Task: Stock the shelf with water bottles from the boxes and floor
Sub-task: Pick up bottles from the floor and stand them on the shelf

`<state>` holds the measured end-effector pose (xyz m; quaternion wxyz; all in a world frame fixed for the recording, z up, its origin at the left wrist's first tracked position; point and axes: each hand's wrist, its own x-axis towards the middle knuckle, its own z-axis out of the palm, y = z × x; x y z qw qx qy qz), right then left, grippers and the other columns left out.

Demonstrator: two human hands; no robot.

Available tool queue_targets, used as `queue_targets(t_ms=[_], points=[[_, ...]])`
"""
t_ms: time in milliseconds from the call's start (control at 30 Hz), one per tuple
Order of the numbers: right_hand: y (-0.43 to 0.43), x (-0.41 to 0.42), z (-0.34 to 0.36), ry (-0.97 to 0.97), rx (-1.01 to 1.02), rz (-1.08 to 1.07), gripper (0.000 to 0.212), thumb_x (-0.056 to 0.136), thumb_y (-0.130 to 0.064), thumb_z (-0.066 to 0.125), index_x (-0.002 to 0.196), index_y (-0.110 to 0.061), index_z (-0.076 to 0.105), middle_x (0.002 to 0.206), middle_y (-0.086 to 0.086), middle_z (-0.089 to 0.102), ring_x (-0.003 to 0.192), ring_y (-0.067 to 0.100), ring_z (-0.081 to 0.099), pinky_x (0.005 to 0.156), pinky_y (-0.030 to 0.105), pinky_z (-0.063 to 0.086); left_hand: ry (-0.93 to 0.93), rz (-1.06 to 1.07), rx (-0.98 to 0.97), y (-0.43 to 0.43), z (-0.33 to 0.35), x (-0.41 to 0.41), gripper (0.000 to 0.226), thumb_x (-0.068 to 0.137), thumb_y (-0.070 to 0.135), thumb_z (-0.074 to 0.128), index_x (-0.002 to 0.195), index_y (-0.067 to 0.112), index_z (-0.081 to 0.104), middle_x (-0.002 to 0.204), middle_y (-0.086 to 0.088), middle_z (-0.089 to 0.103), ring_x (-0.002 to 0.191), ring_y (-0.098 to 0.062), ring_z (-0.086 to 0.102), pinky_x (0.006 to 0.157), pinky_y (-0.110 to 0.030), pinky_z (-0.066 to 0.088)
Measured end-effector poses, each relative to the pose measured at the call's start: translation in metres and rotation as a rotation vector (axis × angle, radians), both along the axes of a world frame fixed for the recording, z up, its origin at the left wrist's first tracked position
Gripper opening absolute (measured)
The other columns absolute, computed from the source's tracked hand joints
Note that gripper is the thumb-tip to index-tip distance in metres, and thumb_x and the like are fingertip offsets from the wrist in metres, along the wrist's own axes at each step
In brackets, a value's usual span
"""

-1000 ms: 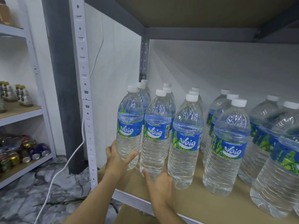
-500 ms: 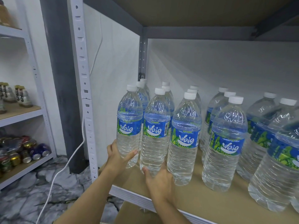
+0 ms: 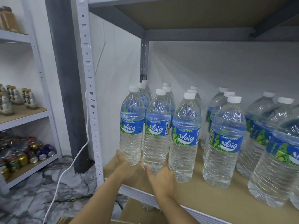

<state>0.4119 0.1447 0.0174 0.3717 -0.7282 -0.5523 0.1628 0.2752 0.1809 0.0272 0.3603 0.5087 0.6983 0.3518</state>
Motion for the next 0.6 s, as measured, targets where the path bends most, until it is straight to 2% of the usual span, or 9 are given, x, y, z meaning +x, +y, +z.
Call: queue_targets(t_ms=[100, 167, 233, 267, 333, 400, 433, 533, 600], points=[[-0.004, 0.003, 0.004, -0.020, -0.036, 0.035, 0.096, 0.082, -0.057, 0.062, 0.154, -0.019, 0.011, 0.123, 0.011, 0.064, 0.111, 0.031, 0.062, 0.087, 0.037, 0.050, 0.272, -0.072, -0.085, -0.012, -0.006, 0.012, 0.081, 0.095, 0.050, 0.047, 0.156, 0.021, 0.003, 0.160, -0.021, -0.011, 0.148, -0.036, -0.006, 0.119, -0.041, 0.003], [-0.007, 0.007, 0.006, -0.046, -0.074, 0.086, 0.091, 0.085, -0.045, 0.063, 0.154, -0.017, 0.011, 0.122, 0.012, 0.064, 0.110, 0.030, 0.062, 0.088, 0.036, 0.051, 0.392, -0.082, -0.129, -0.018, -0.011, 0.016, 0.089, 0.095, 0.053, 0.041, 0.154, 0.004, -0.004, 0.158, -0.025, -0.015, 0.148, -0.037, -0.011, 0.120, -0.041, -0.002], [-0.008, 0.012, 0.009, -0.072, -0.107, 0.123, 0.086, 0.088, -0.033, 0.063, 0.154, -0.018, 0.012, 0.122, 0.011, 0.063, 0.111, 0.029, 0.062, 0.088, 0.034, 0.050, 0.500, -0.074, -0.147, -0.020, -0.021, 0.018, 0.094, 0.096, 0.050, 0.040, 0.147, -0.010, -0.011, 0.158, -0.028, -0.011, 0.148, -0.037, -0.008, 0.121, -0.040, -0.002], [-0.008, 0.014, 0.010, -0.085, -0.119, 0.136, 0.083, 0.088, -0.031, 0.064, 0.154, -0.018, 0.015, 0.122, 0.010, 0.063, 0.111, 0.028, 0.062, 0.089, 0.034, 0.049, 0.586, -0.096, -0.143, -0.022, -0.025, 0.020, 0.093, 0.097, 0.051, 0.036, 0.146, -0.012, -0.011, 0.158, -0.029, -0.009, 0.148, -0.038, -0.007, 0.121, -0.040, -0.002], [-0.009, 0.017, 0.012, -0.129, -0.130, 0.138, 0.069, 0.088, -0.033, 0.065, 0.146, -0.016, 0.034, 0.120, 0.008, 0.064, 0.112, 0.026, 0.062, 0.090, 0.033, 0.049, 0.700, -0.128, -0.089, -0.025, -0.030, 0.020, 0.095, 0.092, 0.059, 0.028, 0.148, -0.011, -0.006, 0.158, -0.028, -0.007, 0.148, -0.038, -0.006, 0.121, -0.040, -0.003], [-0.015, 0.016, 0.016, -0.155, -0.144, 0.126, 0.049, 0.089, -0.035, 0.065, 0.131, -0.013, 0.051, 0.118, 0.008, 0.065, 0.111, 0.025, 0.062, 0.090, 0.032, 0.050, 0.713, -0.177, -0.068, -0.027, -0.032, 0.017, 0.089, 0.092, 0.059, 0.029, 0.152, -0.002, 0.003, 0.159, -0.027, -0.005, 0.148, -0.038, -0.008, 0.121, -0.041, -0.002], [-0.020, 0.015, 0.016, -0.181, -0.151, 0.132, 0.043, 0.090, -0.036, 0.063, 0.126, -0.013, 0.054, 0.118, 0.008, 0.065, 0.110, 0.025, 0.063, 0.089, 0.033, 0.050, 0.721, -0.228, -0.077, -0.029, -0.029, 0.014, 0.083, 0.095, 0.056, 0.032, 0.153, 0.003, 0.006, 0.159, -0.026, -0.001, 0.148, -0.038, -0.007, 0.120, -0.042, -0.001], [-0.033, 0.019, 0.012, -0.310, -0.117, 0.169, 0.042, 0.097, -0.039, 0.049, 0.128, -0.012, 0.052, 0.118, 0.009, 0.064, 0.110, 0.026, 0.063, 0.088, 0.033, 0.049, 0.782, -0.328, -0.032, -0.033, -0.026, 0.007, 0.068, 0.099, 0.047, 0.034, 0.152, 0.006, 0.019, 0.158, -0.015, 0.023, 0.146, -0.034, 0.007, 0.118, -0.041, 0.004], [-0.041, 0.028, 0.008, -0.362, -0.090, 0.226, 0.043, 0.097, -0.041, 0.044, 0.130, -0.013, 0.052, 0.110, 0.008, 0.066, 0.102, 0.026, 0.064, 0.084, 0.032, 0.049, 0.752, -0.336, -0.021, -0.043, -0.020, 0.002, 0.066, 0.100, 0.045, 0.036, 0.151, 0.005, 0.021, 0.157, -0.014, 0.024, 0.144, -0.032, 0.014, 0.119, -0.037, 0.008]])
